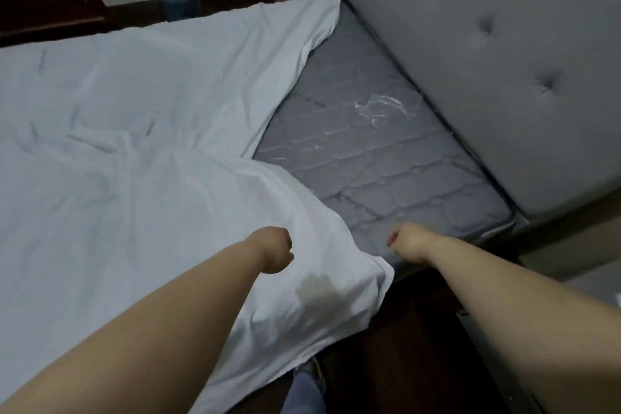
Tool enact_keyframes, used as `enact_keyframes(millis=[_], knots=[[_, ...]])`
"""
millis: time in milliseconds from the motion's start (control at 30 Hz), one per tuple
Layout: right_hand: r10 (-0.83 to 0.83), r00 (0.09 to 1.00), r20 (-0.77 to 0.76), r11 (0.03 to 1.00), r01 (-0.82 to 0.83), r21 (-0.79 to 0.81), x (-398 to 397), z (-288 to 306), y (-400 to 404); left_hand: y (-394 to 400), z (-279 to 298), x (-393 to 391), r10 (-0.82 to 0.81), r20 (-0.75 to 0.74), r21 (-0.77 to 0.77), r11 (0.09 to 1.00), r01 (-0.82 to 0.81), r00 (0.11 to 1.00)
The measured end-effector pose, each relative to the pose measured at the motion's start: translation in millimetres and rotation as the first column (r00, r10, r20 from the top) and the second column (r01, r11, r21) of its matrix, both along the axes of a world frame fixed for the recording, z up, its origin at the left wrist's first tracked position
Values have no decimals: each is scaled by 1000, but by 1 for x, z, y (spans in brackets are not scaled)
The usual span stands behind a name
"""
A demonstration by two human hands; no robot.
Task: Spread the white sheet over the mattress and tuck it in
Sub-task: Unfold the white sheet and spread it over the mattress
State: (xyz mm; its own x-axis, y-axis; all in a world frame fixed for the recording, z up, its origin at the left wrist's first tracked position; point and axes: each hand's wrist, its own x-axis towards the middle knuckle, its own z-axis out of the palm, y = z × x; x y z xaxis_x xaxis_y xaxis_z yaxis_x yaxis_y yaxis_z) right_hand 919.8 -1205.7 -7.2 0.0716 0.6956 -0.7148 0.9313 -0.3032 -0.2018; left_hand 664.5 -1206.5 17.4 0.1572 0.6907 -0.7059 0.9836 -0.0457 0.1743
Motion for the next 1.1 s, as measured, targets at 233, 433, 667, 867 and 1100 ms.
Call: enact_keyframes(millis=[233,433,667,867,1100], knots=[[-111,993,-45,994,112,22,-28,-81,88,95,-77,4,52,55,-6,999,-51,997],[-214,973,-82,976,216,23,-48,-168,134,138,-147,8,82,116,-3,997,-83,990],[-217,974,-67,975,213,-63,-76,-243,157,157,-199,13,59,101,110,991,-70,993],[-161,910,-382,987,148,-63,-29,-196,157,188,-192,73,-114,107,191,977,92,988],[-330,847,-416,740,506,443,114,-87,165,210,-127,174,-320,40,-109,940,323,947]])
